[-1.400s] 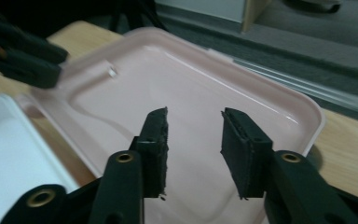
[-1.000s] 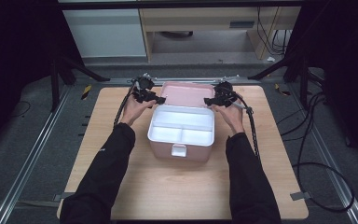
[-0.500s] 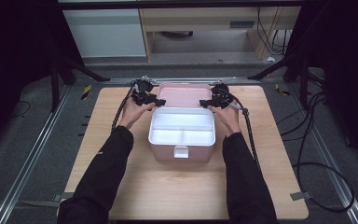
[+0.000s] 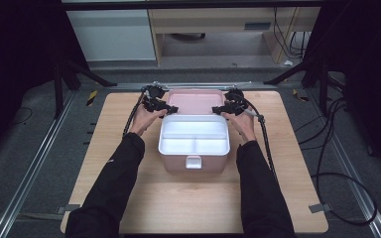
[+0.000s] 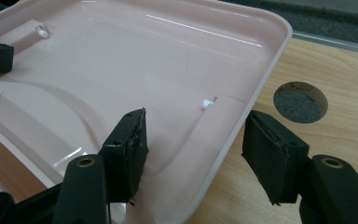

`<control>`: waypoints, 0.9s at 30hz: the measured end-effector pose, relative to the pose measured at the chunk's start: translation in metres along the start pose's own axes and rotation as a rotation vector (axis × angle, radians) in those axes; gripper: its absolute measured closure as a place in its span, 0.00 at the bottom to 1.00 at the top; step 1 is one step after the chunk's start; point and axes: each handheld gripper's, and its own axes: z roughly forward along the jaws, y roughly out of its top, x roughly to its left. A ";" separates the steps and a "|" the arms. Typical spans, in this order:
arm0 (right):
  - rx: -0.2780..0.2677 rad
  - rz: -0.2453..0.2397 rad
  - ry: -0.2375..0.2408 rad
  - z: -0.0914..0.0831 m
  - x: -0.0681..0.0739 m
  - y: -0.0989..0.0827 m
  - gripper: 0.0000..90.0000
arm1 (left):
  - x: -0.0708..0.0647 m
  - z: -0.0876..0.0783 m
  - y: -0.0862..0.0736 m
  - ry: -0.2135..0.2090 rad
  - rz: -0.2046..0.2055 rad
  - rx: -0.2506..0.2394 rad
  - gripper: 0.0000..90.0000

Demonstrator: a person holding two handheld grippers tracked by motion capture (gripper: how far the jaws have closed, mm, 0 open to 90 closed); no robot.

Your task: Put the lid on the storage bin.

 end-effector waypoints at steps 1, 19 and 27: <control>0.000 0.000 0.000 0.000 0.000 0.000 0.44 | -0.001 0.000 0.000 0.005 -0.002 -0.002 0.41; -0.137 -0.020 0.001 -0.016 0.006 0.009 0.44 | -0.002 -0.032 0.007 0.009 0.009 -0.103 0.50; -0.201 -0.052 -0.003 -0.036 0.013 0.015 0.46 | -0.013 -0.053 0.013 0.033 0.043 -0.149 0.51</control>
